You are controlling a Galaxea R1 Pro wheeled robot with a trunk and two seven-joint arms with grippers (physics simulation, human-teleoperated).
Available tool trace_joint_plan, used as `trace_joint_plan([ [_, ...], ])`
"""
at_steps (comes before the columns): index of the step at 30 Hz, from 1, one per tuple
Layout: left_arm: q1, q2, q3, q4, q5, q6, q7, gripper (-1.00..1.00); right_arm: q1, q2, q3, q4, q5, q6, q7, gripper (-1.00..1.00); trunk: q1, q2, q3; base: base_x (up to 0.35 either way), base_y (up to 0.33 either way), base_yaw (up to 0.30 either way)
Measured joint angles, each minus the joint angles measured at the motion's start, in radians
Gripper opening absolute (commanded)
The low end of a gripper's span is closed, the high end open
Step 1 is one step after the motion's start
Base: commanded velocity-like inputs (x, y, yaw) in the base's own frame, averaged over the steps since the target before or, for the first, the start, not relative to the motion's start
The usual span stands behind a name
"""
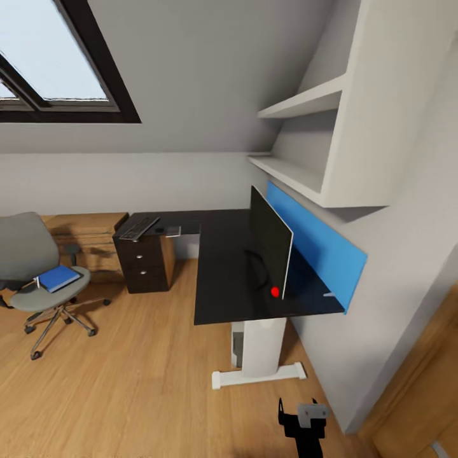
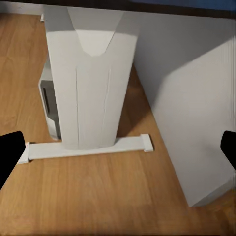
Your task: In the bedroom, organize the workspace by keeping the computer under the desk, ensuring the monitor is on the desk, placing the keyboard on the desk next to the monitor, placing the mouse on the desk next to the keyboard, moving the folder from the swivel chair onto the desk next to the mouse, stacking the notebook on top of the folder with the pen on top of the notebook, and positioning the swivel chair next to the desk.
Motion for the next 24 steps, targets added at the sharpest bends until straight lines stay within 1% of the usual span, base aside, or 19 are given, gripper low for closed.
trace_joint_plan([
  [12,0.0,-0.001,0.001,0.0,0.0,0.018,0.0,1.0,0.0,-0.004,0.001,0.001,0.0,0.0,0.001,1.0,0.0,0.0,0.02,-0.242,-0.186,0.0],
  [18,0.0,-0.001,0.001,0.0,0.001,0.015,0.0,1.0,0.0,-0.004,0.001,0.001,0.0,0.001,0.001,1.0,0.0,0.0,0.029,-0.066,-0.045,0.0],
  [24,0.0,-0.001,0.001,0.0,0.001,0.011,0.0,1.0,0.0,0.002,0.003,0.006,0.002,0.005,0.003,1.0,0.0,0.0,0.032,-0.011,-0.007,0.0],
])
